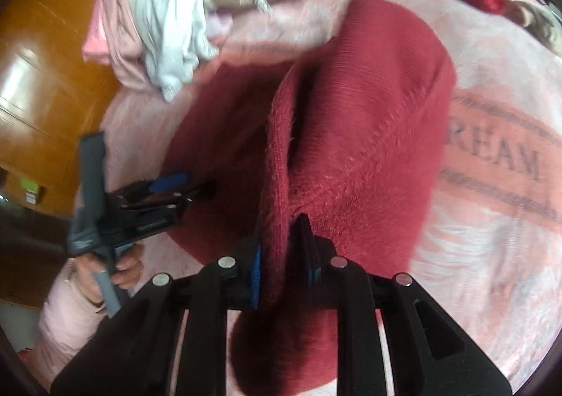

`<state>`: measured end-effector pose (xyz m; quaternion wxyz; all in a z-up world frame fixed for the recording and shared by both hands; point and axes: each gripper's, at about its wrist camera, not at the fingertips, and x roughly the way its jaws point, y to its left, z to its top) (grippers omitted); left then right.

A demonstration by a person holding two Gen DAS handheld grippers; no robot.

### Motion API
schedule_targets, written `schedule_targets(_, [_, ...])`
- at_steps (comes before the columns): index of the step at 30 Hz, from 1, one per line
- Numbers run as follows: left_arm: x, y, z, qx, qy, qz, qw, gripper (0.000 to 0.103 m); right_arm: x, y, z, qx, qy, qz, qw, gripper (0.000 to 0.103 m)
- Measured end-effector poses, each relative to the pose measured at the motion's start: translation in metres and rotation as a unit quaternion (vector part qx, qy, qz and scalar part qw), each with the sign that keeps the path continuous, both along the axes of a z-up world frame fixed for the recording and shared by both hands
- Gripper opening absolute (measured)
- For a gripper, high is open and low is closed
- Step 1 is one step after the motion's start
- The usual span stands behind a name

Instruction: Fold small clothes

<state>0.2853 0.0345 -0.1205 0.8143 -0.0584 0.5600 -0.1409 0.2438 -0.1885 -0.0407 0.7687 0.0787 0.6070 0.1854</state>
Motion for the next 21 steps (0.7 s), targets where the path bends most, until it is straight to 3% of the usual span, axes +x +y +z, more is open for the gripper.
schedule_targets(3, [-0.001, 0.001, 0.0, -0.002, -0.002, -0.005, 1.0, 0.069, 0.005, 0.009, -0.02, -0.005, 0.015, 0.0, 1.0, 0.024])
schedule_targets(7, [-0.002, 0.0, 0.0, 0.003, -0.003, -0.007, 1.0, 0.069, 0.002, -0.001, -0.02, 0.046, 0.029, -0.002, 0.999, 0.04])
schedule_targets(12, [-0.005, 0.0, 0.009, -0.004, -0.001, 0.009, 0.9999, 0.069, -0.009, -0.027, -0.002, 0.117, 0.033, -0.016, 0.992, 0.04])
schedule_targets(21, [-0.004, -0.062, 0.026, -0.072, 0.023, -0.031, 0.9967, 0.071, -0.039, -0.077, 0.013, 0.092, 0.012, -0.049, 0.994, 0.04])
